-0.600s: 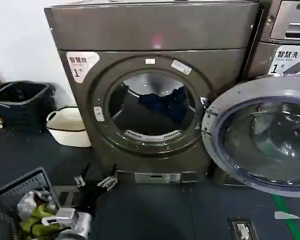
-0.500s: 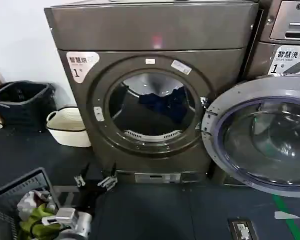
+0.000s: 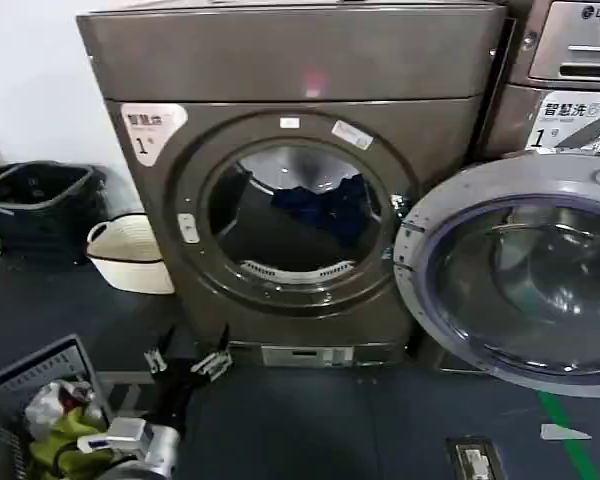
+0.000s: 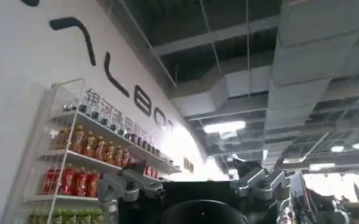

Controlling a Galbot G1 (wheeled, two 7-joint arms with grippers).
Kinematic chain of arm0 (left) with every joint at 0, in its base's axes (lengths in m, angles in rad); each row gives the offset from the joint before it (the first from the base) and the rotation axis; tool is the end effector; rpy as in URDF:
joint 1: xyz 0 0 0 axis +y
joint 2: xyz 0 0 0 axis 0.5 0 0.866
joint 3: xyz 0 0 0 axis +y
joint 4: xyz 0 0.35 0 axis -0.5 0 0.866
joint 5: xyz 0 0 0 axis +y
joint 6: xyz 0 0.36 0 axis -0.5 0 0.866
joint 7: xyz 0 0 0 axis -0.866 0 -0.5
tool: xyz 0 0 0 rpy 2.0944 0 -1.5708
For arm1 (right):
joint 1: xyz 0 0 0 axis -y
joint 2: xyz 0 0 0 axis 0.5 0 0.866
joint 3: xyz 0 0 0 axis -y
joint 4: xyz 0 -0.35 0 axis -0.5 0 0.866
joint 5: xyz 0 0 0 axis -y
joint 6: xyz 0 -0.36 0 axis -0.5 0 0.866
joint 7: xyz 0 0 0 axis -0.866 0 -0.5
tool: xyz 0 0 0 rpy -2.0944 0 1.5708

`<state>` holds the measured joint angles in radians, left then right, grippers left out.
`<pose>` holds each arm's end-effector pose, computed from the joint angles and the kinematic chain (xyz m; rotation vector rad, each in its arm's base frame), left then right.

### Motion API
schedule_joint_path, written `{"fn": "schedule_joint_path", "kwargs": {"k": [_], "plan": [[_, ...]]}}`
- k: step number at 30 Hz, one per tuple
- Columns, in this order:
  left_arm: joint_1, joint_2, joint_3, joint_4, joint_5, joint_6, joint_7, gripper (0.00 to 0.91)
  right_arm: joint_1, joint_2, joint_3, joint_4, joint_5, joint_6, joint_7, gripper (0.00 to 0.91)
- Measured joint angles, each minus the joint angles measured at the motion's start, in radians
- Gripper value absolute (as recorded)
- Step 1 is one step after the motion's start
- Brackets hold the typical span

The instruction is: Grasp the clothes from the dryer.

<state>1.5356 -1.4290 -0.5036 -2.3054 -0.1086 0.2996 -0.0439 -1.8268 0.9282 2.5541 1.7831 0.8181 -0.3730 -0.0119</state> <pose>0.1850 0.0101 -0.2210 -0.1019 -3.0794 -0.0229 -0.1325 -0.4168 0.0881 1.5687 2.1541 -0.4532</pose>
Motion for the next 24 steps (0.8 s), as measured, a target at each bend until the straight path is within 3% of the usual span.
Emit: {"fn": "schedule_joint_path", "kwargs": {"k": [24], "plan": [[-0.026,-0.018,0.016,0.013,0.019,-0.012,0.033,0.907,0.012,0.017,-0.007,0.010,0.019,0.026,-0.023,0.907]]}}
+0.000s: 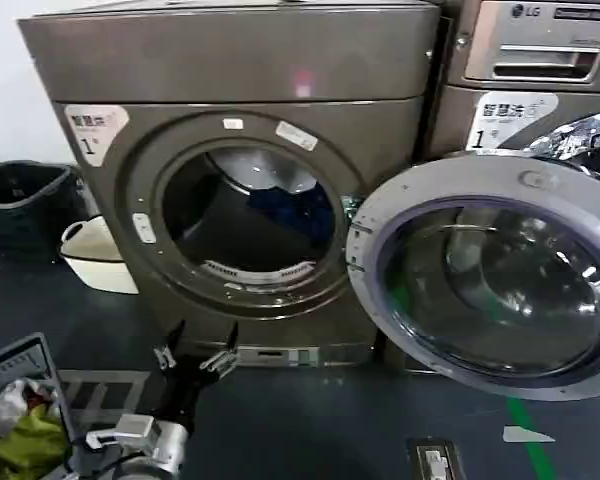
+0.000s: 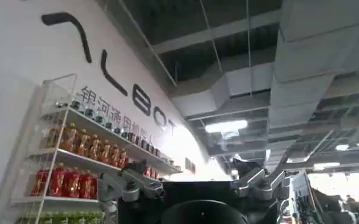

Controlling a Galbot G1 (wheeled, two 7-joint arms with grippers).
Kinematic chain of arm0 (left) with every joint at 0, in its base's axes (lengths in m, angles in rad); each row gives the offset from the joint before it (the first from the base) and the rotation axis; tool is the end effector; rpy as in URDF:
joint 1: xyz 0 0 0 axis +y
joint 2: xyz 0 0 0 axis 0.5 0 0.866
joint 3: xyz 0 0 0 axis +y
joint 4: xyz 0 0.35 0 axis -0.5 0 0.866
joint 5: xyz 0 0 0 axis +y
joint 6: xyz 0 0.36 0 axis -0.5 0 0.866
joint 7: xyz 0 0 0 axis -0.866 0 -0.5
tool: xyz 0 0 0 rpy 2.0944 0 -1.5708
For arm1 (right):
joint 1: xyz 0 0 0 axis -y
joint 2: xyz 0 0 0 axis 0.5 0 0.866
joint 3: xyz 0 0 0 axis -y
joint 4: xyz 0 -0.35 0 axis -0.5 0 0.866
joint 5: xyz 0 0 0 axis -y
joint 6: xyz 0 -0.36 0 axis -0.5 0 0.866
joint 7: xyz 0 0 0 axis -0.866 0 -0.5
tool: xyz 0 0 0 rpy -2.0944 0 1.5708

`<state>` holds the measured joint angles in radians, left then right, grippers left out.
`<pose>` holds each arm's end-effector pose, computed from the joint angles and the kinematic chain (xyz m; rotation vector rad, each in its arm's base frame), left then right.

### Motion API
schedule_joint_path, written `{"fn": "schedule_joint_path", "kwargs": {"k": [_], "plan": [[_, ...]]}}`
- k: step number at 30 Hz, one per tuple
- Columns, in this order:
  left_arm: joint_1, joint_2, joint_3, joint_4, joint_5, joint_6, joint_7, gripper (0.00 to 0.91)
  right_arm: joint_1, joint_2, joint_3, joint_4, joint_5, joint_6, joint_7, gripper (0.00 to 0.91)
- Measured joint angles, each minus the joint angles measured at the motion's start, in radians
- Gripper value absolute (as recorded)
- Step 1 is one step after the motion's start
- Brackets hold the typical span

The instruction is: Grasp the clothes from the dryer.

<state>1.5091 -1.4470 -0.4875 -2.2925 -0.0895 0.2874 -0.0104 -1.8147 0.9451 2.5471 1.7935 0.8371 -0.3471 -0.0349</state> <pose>0.1916 0.0042 -0.2211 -0.1548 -3.1031 -0.0155 -0.1344 -0.4143 0.0819 1.5224 2.1571 -0.4510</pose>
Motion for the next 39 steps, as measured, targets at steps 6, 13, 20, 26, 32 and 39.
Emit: {"fn": "schedule_joint_path", "kwargs": {"k": [6,13,20,26,32,39], "plan": [[-0.008,0.002,0.002,0.006,0.014,-0.018,0.007,0.907,-0.001,0.003,0.002,0.011,0.024,0.013,-0.011,0.907],[-0.014,0.003,-0.001,0.002,0.024,-0.051,0.015,0.907,-0.009,0.002,0.009,0.019,0.053,0.020,-0.019,0.907],[-0.016,0.009,0.005,0.007,0.033,-0.065,0.019,0.907,-0.024,0.007,0.023,0.029,0.085,0.022,-0.022,0.907],[-0.021,0.005,0.001,0.005,0.036,-0.074,0.031,0.907,-0.024,0.006,0.023,0.025,0.084,0.025,-0.024,0.907],[-0.024,0.004,-0.006,0.007,0.036,-0.079,0.037,0.907,-0.019,0.010,0.025,0.026,0.080,0.026,-0.024,0.907],[-0.037,0.007,-0.021,0.015,0.024,-0.077,0.039,0.907,-0.019,0.011,0.033,0.017,0.076,0.031,-0.025,0.907]]}}
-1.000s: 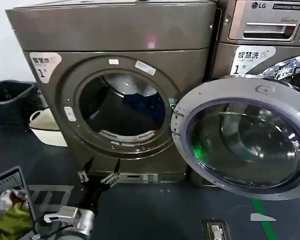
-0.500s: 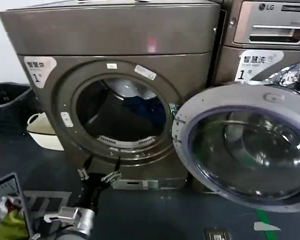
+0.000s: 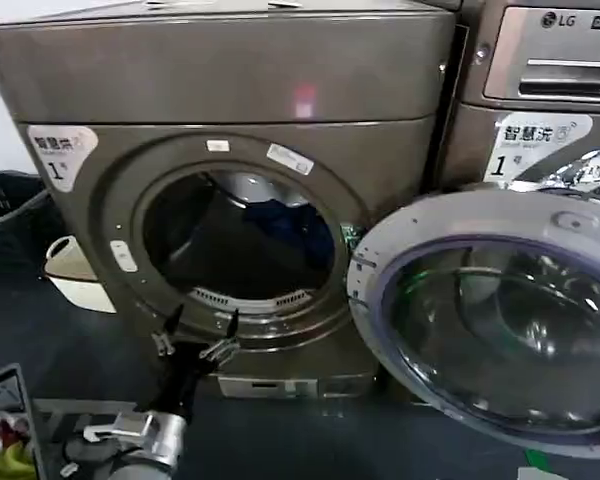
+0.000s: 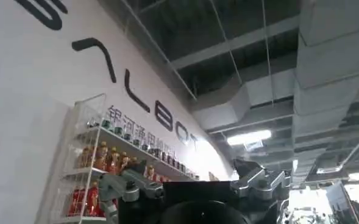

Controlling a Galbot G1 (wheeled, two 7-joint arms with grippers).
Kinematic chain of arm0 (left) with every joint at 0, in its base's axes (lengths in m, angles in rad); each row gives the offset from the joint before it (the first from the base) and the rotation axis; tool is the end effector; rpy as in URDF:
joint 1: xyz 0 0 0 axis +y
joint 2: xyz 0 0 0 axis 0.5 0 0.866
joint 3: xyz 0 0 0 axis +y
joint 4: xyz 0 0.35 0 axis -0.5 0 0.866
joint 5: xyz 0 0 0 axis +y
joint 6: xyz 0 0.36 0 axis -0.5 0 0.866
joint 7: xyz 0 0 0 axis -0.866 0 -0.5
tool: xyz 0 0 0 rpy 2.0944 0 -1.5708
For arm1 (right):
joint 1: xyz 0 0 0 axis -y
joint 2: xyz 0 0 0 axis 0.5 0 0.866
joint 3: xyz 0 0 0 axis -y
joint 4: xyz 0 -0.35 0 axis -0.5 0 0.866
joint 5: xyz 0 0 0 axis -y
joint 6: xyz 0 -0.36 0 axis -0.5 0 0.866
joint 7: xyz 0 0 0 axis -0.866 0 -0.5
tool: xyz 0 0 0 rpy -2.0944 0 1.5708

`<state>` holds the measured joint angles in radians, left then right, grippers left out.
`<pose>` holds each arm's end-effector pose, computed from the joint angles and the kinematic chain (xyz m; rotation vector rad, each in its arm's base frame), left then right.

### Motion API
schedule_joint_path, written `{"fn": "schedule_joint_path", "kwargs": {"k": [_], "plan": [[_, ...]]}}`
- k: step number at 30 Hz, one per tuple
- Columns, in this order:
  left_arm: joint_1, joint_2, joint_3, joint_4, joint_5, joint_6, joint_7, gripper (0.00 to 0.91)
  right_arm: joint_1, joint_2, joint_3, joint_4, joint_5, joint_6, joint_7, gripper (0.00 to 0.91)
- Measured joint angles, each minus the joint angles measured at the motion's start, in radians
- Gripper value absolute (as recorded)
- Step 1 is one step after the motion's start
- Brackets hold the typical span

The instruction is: Grasp the clothes from the dryer.

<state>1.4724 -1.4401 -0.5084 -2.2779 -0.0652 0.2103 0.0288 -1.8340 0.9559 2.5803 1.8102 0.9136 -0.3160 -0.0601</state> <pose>0.2016 0.0110 -0.2183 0.1787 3.0688 0.0739 -0.1421 -0.4053 0.0890 1.4244 2.1456 -0.4476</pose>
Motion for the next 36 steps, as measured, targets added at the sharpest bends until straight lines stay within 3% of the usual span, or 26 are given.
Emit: {"fn": "schedule_joint_path", "kwargs": {"k": [36], "plan": [[-0.005,0.000,0.012,0.004,-0.006,0.002,0.002,0.907,-0.008,-0.008,0.024,-0.014,0.002,0.002,0.002,0.907]]}}
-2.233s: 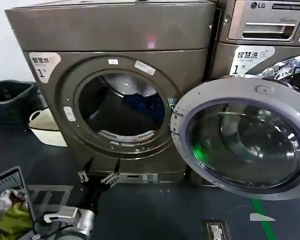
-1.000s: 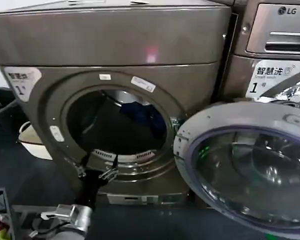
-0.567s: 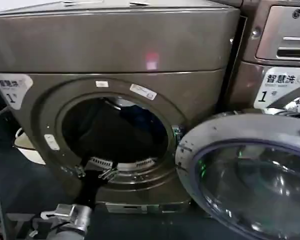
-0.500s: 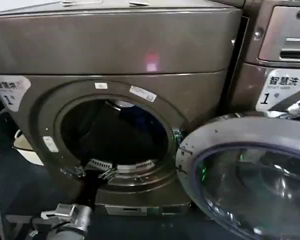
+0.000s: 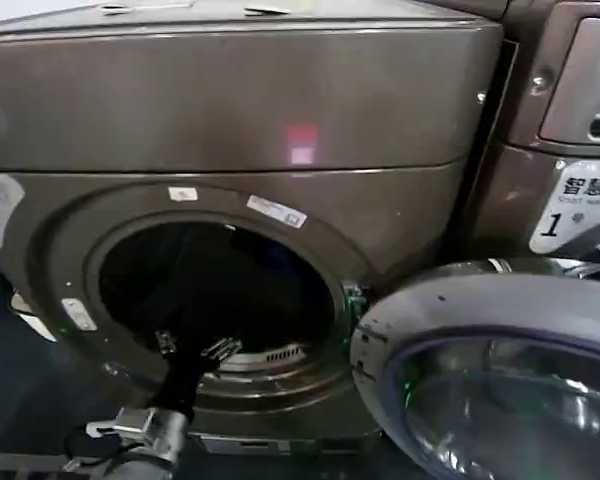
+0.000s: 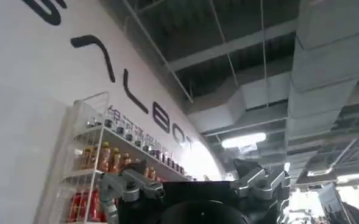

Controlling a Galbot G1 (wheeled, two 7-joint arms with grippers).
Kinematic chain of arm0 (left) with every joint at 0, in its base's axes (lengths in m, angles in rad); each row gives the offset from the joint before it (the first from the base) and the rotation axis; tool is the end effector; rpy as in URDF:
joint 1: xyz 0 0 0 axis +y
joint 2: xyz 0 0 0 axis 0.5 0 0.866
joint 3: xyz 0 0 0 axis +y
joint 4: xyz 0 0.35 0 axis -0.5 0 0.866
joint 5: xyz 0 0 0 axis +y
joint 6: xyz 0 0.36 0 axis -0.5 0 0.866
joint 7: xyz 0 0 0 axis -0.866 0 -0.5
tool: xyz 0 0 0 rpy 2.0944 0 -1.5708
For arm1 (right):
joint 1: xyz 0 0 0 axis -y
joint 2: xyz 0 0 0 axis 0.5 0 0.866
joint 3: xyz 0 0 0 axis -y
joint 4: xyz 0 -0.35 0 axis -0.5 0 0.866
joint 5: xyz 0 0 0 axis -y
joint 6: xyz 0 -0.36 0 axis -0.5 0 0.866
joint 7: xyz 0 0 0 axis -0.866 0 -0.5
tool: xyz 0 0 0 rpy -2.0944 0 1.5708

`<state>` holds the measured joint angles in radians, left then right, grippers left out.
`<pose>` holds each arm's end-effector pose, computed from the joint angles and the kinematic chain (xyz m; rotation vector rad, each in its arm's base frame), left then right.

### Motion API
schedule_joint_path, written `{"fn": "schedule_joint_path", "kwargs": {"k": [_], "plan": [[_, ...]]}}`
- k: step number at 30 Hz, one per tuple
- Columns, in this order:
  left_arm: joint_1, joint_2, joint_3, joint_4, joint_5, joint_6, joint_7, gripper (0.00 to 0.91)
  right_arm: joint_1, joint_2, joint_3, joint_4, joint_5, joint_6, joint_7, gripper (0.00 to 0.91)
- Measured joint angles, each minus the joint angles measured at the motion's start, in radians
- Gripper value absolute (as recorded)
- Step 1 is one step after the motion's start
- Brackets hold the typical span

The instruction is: Grasp the clothes from the dryer.

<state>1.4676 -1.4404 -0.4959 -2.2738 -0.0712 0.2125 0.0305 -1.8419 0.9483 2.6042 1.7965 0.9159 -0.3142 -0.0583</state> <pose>0.2028 0.0077 -0.2191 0.1999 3.0707 0.0568 -0.1487 -0.4059 0.0940 1.4342 2.1212 -0.4504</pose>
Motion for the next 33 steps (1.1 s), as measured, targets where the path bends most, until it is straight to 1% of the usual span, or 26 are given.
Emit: {"fn": "schedule_joint_path", "kwargs": {"k": [8,30,33], "plan": [[-0.001,-0.003,-0.011,0.002,-0.001,0.002,0.000,0.907,0.014,0.002,-0.017,0.006,-0.003,-0.002,-0.002,0.907],[-0.011,-0.001,-0.012,0.013,-0.009,0.007,-0.001,0.907,0.006,0.007,-0.006,0.004,-0.005,0.000,-0.010,0.907],[-0.012,0.002,-0.012,0.013,-0.011,0.006,-0.001,0.907,-0.001,0.011,0.001,0.013,-0.010,-0.009,-0.010,0.907]]}}
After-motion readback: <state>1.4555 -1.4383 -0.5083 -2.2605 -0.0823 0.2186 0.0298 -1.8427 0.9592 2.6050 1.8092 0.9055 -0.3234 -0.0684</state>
